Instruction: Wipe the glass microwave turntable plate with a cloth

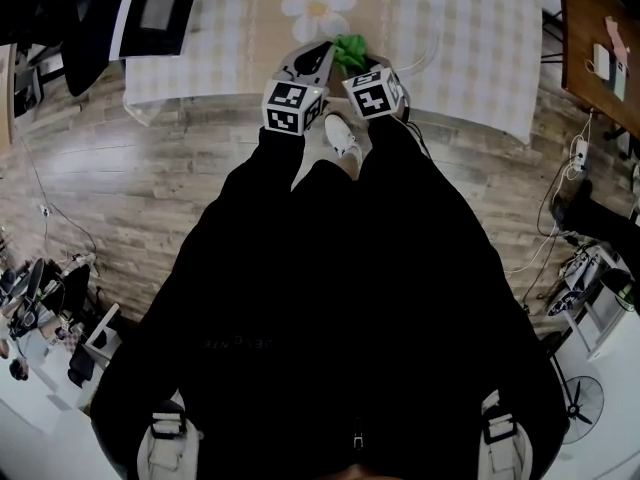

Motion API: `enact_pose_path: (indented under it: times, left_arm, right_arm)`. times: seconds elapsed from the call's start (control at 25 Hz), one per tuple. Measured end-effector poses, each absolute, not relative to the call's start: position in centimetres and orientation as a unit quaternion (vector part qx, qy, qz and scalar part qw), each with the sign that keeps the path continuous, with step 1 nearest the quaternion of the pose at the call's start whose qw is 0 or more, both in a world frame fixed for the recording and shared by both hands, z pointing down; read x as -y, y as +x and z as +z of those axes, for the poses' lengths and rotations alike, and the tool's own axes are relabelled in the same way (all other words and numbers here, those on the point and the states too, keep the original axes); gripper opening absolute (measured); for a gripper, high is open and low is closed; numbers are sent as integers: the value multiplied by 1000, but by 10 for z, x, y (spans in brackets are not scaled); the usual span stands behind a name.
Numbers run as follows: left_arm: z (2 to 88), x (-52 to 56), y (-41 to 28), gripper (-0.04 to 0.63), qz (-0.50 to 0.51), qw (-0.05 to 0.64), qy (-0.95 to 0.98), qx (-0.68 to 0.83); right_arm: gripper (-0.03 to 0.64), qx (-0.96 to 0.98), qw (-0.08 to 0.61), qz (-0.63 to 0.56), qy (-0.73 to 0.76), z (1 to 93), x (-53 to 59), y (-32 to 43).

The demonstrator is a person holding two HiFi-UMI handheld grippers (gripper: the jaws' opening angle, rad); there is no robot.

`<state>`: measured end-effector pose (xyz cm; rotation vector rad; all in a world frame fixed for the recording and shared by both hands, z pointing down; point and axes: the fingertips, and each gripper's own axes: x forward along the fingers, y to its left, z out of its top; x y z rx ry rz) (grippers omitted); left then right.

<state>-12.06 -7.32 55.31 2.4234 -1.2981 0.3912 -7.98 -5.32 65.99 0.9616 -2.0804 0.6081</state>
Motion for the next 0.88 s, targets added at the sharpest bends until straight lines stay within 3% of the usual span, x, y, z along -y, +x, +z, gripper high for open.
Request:
enact_pose_path:
  times: [0.88]
  left_arm:
    - [558,75,-69,21,146,182,881,412]
  right_arm:
    - [94,755,357,286,469,663,50,35]
